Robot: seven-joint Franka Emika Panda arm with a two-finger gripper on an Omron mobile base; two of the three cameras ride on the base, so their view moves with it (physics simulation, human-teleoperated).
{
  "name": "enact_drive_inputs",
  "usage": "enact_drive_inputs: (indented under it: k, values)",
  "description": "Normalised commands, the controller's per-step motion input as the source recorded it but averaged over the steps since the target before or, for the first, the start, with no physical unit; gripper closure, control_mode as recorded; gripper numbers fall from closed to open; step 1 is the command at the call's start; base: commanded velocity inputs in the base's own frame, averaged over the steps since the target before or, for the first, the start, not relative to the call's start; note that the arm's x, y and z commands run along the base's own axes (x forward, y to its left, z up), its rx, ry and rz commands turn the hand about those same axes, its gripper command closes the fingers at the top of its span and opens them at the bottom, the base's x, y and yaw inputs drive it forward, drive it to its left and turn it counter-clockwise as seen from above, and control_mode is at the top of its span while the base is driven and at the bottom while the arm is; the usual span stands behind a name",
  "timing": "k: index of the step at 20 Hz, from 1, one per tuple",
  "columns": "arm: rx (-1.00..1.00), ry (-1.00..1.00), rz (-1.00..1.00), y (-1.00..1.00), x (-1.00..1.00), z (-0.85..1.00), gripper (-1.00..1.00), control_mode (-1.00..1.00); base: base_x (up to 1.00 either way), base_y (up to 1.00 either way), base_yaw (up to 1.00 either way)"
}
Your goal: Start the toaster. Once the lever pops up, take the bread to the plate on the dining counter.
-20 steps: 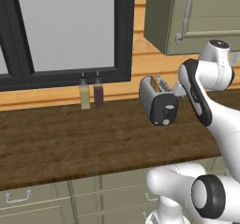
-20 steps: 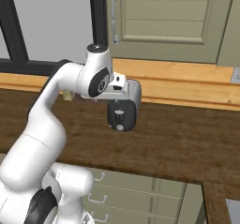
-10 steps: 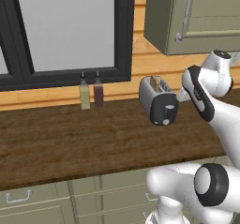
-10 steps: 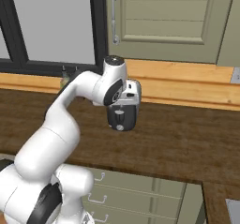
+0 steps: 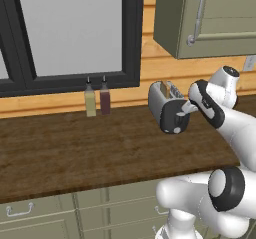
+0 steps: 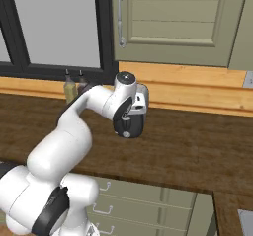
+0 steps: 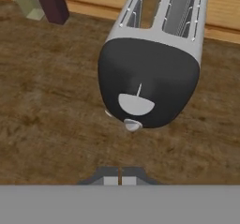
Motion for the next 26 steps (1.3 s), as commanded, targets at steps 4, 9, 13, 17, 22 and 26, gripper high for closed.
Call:
enact_drive_inputs:
  k: [4,9,13,17,22,26]
  values:
    - [0.0,-0.01,0.0,0.0,0.14,-0.03,1.0,-1.0,0.0,0.0,0.0]
    - [0.0,0.0,-0.05,0.0,0.33,-0.21,1.0,-1.0,0.0,0.0,0.0]
    - [0.0,0.0,-0.06,0.0,0.52,-0.29,1.0,-1.0,0.0,0.0,0.0]
    - [0.0,0.0,-0.01,0.0,0.59,-0.24,1.0,-1.0,0.0,0.0,0.0]
    - [0.0,0.0,0.0,0.0,0.37,-0.23,1.0,-1.0,0.0,0.0,0.0]
    - [0.0,0.0,0.0,0.0,0.06,-0.27,1.0,-1.0,0.0,0.0,0.0]
